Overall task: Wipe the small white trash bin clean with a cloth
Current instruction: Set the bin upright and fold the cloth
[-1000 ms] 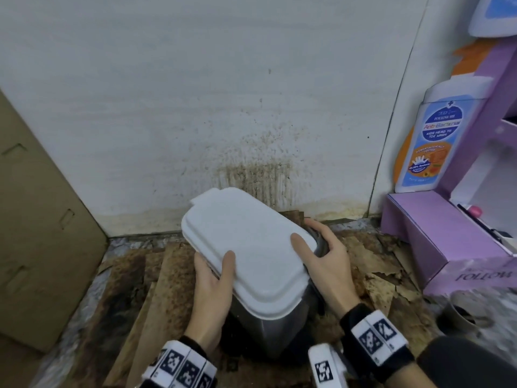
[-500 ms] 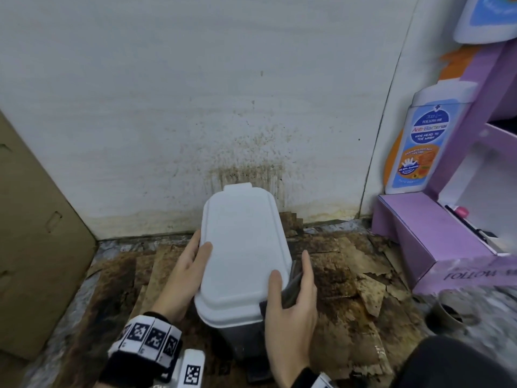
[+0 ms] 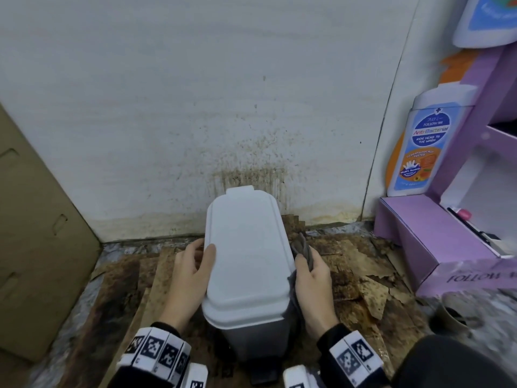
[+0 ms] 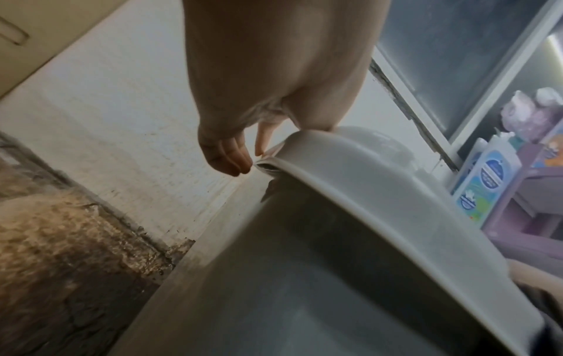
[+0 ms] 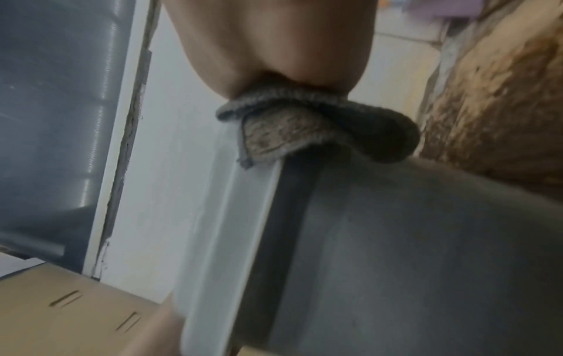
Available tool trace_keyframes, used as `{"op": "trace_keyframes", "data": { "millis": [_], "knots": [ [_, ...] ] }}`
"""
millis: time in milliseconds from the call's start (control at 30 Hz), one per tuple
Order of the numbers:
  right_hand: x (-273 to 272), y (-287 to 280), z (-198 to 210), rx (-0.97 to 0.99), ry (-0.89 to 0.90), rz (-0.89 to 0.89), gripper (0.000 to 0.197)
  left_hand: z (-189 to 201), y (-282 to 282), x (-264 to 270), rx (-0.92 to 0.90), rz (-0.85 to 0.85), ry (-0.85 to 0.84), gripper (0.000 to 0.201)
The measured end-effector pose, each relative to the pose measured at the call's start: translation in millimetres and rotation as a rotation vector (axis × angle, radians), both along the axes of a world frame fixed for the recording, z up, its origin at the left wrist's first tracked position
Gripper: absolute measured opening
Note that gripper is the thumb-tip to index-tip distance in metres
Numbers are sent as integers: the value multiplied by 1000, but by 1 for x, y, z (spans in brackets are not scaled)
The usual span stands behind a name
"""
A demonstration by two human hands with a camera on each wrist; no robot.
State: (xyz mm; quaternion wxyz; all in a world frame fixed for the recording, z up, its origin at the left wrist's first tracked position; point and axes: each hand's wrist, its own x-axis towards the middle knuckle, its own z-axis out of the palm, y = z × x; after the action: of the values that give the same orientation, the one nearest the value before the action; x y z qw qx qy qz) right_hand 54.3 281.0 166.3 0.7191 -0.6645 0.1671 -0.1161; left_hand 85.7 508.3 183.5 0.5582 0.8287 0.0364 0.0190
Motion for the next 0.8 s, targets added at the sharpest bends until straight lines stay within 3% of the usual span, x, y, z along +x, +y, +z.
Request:
{"op": "trace_keyframes", "data": {
  "millis": [200, 367, 467, 600, 733, 800],
  "knots": [
    [11, -12, 37, -399, -170, 131, 33, 12, -6, -10, 148, 46, -102, 47],
    [24, -2, 58, -887, -356, 548, 41, 17, -10, -13, 206, 78, -210, 23],
    [25, 13, 64, -1194, -343, 771, 46, 16, -8, -10, 137, 147, -280, 23],
    [20, 28, 74, -1168, -369, 855, 50, 25, -6, -11, -82, 181, -214, 33],
    [19, 27, 84, -847, -302, 985, 39, 27, -6, -9, -124, 155, -196, 34],
    [20, 25, 84, -701, -305, 941, 32, 26, -5, -8, -95, 135, -194, 34]
  ]
}}
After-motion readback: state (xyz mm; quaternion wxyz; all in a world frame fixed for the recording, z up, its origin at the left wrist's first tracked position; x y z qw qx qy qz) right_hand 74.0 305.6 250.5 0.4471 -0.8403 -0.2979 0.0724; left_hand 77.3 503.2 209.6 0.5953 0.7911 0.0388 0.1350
